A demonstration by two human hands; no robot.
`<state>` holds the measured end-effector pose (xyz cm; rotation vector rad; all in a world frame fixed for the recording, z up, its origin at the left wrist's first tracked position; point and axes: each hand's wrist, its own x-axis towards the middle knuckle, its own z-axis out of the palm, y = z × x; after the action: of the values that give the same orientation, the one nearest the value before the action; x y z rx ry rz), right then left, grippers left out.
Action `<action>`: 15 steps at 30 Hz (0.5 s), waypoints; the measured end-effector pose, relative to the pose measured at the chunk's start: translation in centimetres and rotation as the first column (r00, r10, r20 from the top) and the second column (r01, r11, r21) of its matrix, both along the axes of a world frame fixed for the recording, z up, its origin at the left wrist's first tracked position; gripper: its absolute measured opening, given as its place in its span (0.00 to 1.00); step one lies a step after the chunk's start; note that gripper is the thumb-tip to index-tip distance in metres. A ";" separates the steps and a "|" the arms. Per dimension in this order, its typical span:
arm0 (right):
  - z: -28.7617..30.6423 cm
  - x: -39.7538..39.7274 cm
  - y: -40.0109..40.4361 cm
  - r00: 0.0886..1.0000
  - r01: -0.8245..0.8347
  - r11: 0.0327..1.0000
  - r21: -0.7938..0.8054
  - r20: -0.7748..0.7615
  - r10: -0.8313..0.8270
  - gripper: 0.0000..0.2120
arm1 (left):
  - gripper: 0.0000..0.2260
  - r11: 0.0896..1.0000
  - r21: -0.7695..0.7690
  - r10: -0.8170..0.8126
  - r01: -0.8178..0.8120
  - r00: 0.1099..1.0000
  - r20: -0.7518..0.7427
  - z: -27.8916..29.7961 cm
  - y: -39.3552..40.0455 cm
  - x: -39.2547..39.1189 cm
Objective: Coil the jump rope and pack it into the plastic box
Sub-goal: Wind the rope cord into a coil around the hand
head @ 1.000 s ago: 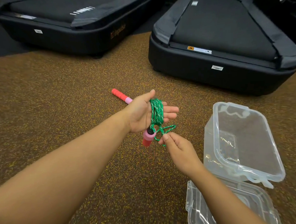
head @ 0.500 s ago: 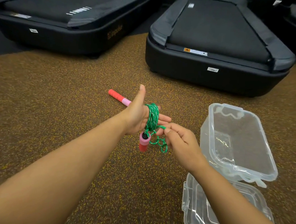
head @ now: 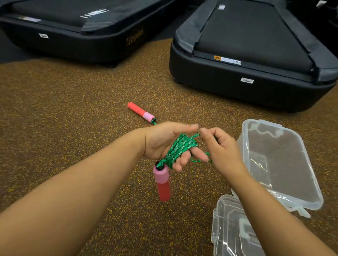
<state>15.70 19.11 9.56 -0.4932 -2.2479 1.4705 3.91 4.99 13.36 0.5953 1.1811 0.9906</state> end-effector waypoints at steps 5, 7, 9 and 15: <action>-3.1 0.8 -1.7 0.998 0.010 0.990 -0.139 0.069 -0.001 0.16 | 0.14 0.964 0.090 0.250 -0.251 0.968 0.016 -0.6 0.3 0.5; -3.9 1.3 -2.5 0.994 -0.001 0.991 -0.134 0.107 0.015 0.16 | 0.13 0.926 0.099 0.358 -0.364 0.931 0.074 -0.8 0.4 0.4; -4.5 1.8 -3.2 0.992 -0.013 0.990 -0.140 0.122 0.030 0.17 | 0.14 0.884 0.116 0.440 -0.452 0.890 0.117 -0.9 0.5 0.1; -4.8 2.2 -4.6 0.985 -0.081 0.986 -0.145 0.142 0.101 0.16 | 0.18 0.773 0.167 0.584 -0.612 0.789 0.192 -0.9 1.2 -0.4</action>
<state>17.86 14.51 4.75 -0.5662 -2.3193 1.6966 3.52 6.22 12.50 0.3098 1.1737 1.7048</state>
